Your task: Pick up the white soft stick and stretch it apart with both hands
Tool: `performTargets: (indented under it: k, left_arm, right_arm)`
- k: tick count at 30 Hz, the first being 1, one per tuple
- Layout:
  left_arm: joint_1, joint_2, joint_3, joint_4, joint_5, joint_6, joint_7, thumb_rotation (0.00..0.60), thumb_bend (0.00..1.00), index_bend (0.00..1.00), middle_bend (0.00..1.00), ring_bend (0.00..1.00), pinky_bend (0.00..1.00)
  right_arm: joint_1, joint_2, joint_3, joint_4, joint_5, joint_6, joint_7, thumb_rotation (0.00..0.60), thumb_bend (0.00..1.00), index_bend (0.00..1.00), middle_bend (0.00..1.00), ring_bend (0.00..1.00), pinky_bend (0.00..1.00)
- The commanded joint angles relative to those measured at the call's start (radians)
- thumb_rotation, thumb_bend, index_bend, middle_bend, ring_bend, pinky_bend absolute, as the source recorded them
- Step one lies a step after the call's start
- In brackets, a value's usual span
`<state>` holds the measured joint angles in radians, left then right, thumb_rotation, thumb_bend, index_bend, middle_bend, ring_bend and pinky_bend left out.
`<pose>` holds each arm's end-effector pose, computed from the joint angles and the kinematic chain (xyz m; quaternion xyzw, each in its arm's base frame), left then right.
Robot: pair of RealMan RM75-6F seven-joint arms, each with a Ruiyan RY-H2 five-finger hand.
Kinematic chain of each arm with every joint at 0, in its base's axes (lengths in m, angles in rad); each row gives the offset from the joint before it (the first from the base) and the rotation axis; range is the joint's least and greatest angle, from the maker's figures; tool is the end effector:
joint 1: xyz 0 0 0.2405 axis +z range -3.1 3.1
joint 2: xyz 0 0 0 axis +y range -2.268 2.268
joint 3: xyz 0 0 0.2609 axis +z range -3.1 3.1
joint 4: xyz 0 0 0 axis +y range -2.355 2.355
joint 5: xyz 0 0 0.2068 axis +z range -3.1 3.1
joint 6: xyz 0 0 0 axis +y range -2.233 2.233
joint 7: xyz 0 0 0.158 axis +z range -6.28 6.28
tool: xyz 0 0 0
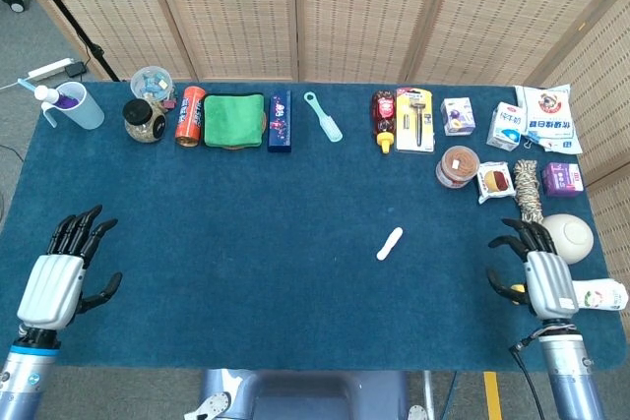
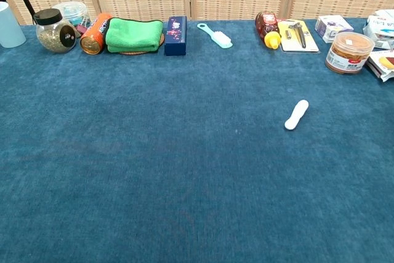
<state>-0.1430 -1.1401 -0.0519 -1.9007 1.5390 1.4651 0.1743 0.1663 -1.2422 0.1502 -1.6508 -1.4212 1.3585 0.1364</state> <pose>-0.2344 0.2034 0.1353 -0.6046 -0.4023 -0.4479 0.5215 -0.2847 -0.2375 0.1218 0.5340 -0.4789 0.4755 0.5092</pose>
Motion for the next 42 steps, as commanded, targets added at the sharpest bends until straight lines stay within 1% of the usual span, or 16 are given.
performTargets:
  k: [1, 5, 7, 8, 9, 12, 17, 23, 28, 32, 35, 42]
  left_arm:
    - [-0.004, 0.007, -0.005, -0.008, -0.002, -0.003, 0.011, 0.6, 0.31, 0.15, 0.01, 0.03, 0.0]
    - [-0.014, 0.02, -0.021, -0.022, -0.007, -0.002, 0.025, 0.6, 0.31, 0.15, 0.01, 0.03, 0.0]
    - [-0.02, 0.027, -0.027, -0.027, -0.011, -0.006, 0.033, 0.6, 0.31, 0.15, 0.01, 0.03, 0.0]
    - [-0.026, 0.035, -0.034, -0.032, -0.021, -0.012, 0.042, 0.6, 0.31, 0.15, 0.01, 0.03, 0.0]
    - [-0.028, 0.038, -0.037, -0.036, -0.026, -0.015, 0.045, 0.6, 0.31, 0.15, 0.01, 0.03, 0.0]
    - [-0.033, 0.046, -0.038, -0.045, -0.032, -0.024, 0.05, 0.6, 0.31, 0.15, 0.01, 0.03, 0.0]
    - [-0.041, 0.046, -0.033, -0.056, -0.036, -0.038, 0.064, 0.6, 0.31, 0.15, 0.01, 0.03, 0.0]
    - [-0.048, 0.038, -0.03, -0.061, -0.046, -0.051, 0.076, 0.6, 0.31, 0.15, 0.01, 0.03, 0.0]
    - [-0.05, 0.037, -0.029, -0.058, -0.059, -0.056, 0.079, 0.6, 0.31, 0.15, 0.01, 0.03, 0.0]
    - [-0.05, 0.037, -0.024, -0.056, -0.067, -0.062, 0.079, 0.6, 0.31, 0.15, 0.01, 0.03, 0.0]
    - [-0.048, 0.039, -0.022, -0.051, -0.078, -0.063, 0.076, 0.6, 0.31, 0.15, 0.01, 0.03, 0.0]
    - [-0.049, 0.04, -0.02, -0.045, -0.083, -0.065, 0.07, 0.6, 0.31, 0.15, 0.01, 0.03, 0.0]
  right_arm:
    - [0.024, 0.007, 0.012, 0.014, 0.006, -0.033, 0.021, 0.6, 0.36, 0.39, 0.18, 0.13, 0.06]
    - [0.081, 0.009, 0.03, 0.043, 0.019, -0.115, 0.057, 0.6, 0.36, 0.37, 0.18, 0.13, 0.05]
    - [0.116, 0.009, 0.041, 0.06, 0.024, -0.16, 0.071, 0.6, 0.36, 0.36, 0.16, 0.13, 0.03]
    - [0.16, 0.008, 0.053, 0.08, 0.029, -0.224, 0.093, 0.6, 0.36, 0.35, 0.16, 0.12, 0.02]
    - [0.176, 0.008, 0.057, 0.092, 0.03, -0.246, 0.107, 0.6, 0.36, 0.35, 0.14, 0.1, 0.0]
    - [0.215, 0.002, 0.059, 0.121, 0.023, -0.295, 0.143, 0.6, 0.36, 0.34, 0.12, 0.08, 0.0]
    - [0.287, -0.034, 0.056, 0.194, -0.001, -0.37, 0.197, 0.6, 0.36, 0.34, 0.12, 0.07, 0.0]
    - [0.357, -0.095, 0.041, 0.287, -0.036, -0.423, 0.257, 0.6, 0.36, 0.34, 0.12, 0.07, 0.0]
    - [0.404, -0.14, 0.023, 0.359, -0.072, -0.448, 0.302, 0.6, 0.36, 0.36, 0.12, 0.07, 0.0]
    - [0.44, -0.183, 0.005, 0.426, -0.099, -0.465, 0.339, 0.6, 0.36, 0.37, 0.13, 0.07, 0.0]
    - [0.467, -0.234, -0.015, 0.495, -0.122, -0.474, 0.36, 0.6, 0.36, 0.38, 0.14, 0.07, 0.0]
    - [0.513, -0.29, -0.049, 0.589, -0.152, -0.491, 0.403, 0.6, 0.36, 0.4, 0.14, 0.07, 0.0]
